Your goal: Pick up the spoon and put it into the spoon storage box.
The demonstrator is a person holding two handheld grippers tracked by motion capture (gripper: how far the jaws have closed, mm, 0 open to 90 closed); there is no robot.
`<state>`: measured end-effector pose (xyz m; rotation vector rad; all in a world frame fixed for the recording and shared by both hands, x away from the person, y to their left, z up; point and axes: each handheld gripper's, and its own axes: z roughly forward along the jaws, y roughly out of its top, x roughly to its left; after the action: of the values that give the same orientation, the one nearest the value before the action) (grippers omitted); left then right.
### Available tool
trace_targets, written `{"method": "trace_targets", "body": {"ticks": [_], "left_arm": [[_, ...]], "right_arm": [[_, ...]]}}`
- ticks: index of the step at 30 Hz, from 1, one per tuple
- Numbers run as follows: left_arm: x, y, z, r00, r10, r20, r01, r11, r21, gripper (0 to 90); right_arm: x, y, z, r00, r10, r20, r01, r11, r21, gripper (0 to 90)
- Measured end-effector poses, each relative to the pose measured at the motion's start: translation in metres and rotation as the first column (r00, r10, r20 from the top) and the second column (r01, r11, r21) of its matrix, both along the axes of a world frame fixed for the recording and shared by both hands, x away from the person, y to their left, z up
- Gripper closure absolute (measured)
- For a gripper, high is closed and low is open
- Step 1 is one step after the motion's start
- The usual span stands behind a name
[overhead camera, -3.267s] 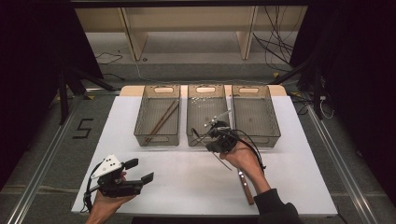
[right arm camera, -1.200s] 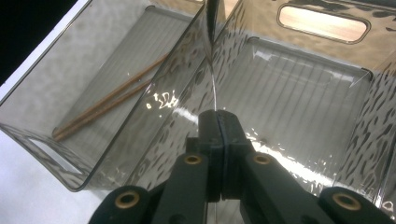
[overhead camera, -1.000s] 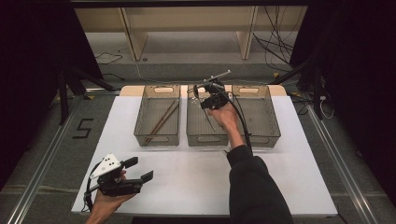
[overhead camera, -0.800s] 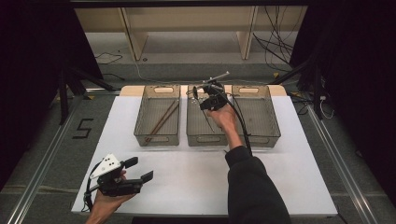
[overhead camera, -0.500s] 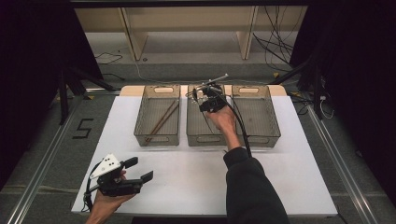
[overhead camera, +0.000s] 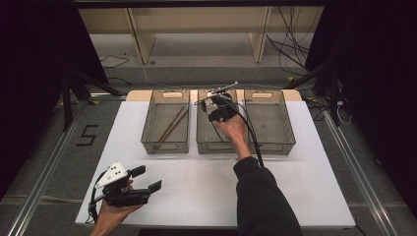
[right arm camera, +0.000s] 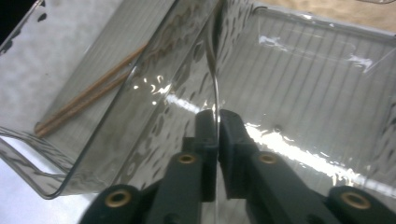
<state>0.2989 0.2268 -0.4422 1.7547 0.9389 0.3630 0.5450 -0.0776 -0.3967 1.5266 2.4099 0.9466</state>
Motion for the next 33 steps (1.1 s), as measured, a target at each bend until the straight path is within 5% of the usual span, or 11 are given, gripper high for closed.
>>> {"method": "trace_targets", "body": {"ticks": [11, 19, 33], "left_arm": [[0.000, 0.000, 0.000, 1.0000, 0.002, -0.002, -0.002, 1.0000, 0.000, 16.1], [0.000, -0.001, 0.000, 1.0000, 0.004, -0.002, -0.004, 1.0000, -0.005, 16.0], [0.000, 0.000, 0.000, 1.0000, 0.004, -0.003, -0.004, 1.0000, -0.002, 16.0]], "right_arm": [[-0.005, -0.008, 0.012, 0.9985, 0.054, 0.009, -0.054, 0.998, 0.041, 61.0], [-0.024, -0.017, 0.034, 0.9908, 0.117, 0.068, -0.120, 0.992, 0.046, 45.2], [-0.053, -0.031, 0.045, 0.9826, 0.145, 0.116, -0.150, 0.988, 0.036, 35.3]]}}
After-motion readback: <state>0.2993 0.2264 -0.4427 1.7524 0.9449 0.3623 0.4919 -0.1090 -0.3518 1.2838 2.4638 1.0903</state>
